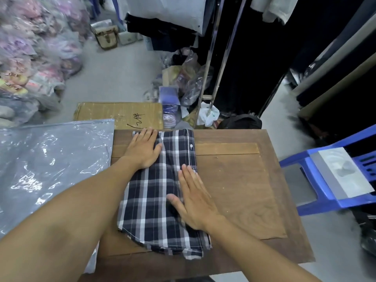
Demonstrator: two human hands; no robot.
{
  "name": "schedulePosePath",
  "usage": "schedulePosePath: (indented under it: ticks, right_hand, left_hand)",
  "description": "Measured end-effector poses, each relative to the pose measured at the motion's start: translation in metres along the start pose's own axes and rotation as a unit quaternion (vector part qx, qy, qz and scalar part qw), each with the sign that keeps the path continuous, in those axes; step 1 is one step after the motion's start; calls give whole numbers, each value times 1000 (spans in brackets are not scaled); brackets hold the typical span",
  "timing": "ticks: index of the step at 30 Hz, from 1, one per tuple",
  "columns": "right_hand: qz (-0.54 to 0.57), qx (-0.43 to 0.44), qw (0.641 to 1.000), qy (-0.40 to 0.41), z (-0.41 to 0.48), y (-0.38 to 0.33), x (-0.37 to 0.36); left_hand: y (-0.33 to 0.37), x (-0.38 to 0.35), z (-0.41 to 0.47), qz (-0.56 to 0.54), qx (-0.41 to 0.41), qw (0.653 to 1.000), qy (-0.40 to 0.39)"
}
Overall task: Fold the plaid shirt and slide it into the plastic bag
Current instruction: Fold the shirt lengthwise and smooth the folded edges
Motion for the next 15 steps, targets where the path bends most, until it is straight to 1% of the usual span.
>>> schedulePosePath:
  ticks: [2,4,5,8,9,15]
  right_hand:
    - [70,-32,997,33,-5,5,14]
    - [107,-85,987,79,-13,14,28]
    - [124,-118,982,75,-18,20,31]
    - [192,-214,958,-20,-30,34,26]
    - [195,-226,954,-36,-32,36,24]
    - [238,-272,931,-58,-22,43,17]
  left_hand:
    - [1,12,1,-17,-4,999,35]
    - [1,22,2,-5,-9,998,56]
    - [1,24,2,2,-8,998,60]
    - [-2,27,7,14,5,997,73]
    - [-2,28,9,15,8,997,78]
    - [-9,39,18,-42,64,992,102]
Point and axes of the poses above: each hand's wrist, its own z-axis towards the middle knuckle, its own x-axis out of the back of the hand, y = z × x, the point moved 5 cm from there along z, towards the middle knuckle, and after that the axes turned 11 degrees about -x, right-handed, at the moved point
